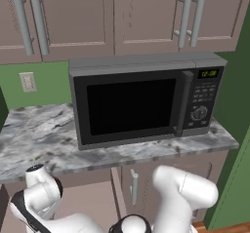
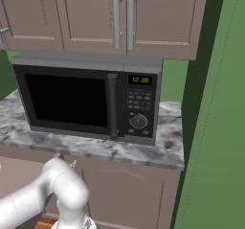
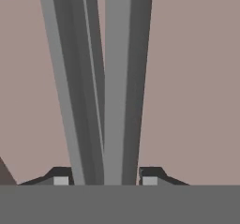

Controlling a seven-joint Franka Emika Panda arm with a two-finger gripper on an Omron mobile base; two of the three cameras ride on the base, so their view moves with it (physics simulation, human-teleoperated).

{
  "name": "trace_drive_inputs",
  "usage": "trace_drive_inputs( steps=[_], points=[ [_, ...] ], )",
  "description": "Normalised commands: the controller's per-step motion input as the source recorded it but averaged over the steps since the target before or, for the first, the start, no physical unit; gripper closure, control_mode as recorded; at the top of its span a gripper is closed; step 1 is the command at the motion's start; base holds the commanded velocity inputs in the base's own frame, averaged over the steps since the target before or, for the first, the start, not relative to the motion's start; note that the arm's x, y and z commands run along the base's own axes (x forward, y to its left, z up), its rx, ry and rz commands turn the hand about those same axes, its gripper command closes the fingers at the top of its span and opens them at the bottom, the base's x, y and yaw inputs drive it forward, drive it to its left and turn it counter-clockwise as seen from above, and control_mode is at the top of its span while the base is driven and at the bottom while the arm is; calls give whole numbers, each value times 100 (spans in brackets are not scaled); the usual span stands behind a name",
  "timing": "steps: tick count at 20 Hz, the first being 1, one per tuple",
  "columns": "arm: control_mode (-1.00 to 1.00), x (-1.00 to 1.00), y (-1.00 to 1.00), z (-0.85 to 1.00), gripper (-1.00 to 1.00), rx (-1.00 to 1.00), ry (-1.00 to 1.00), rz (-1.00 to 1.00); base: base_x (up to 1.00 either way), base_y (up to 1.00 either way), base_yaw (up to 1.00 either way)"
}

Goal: Take the tongs from the drawer on the left and place them on the dining counter next to the tray containing the kebab skewer.

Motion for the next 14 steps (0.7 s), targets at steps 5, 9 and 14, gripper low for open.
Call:
trace_drive_inputs(
  steps=[5, 9, 14],
  points=[
    [-100, -67, -20, 100, 100, 9, 0, 6, 0, 0, 0],
    [-100, -45, -15, 75, 100, 8, 0, 6, 0, 0, 0],
    [-100, -17, -17, 61, 100, 6, 0, 5, 0, 0, 0]
  ],
)
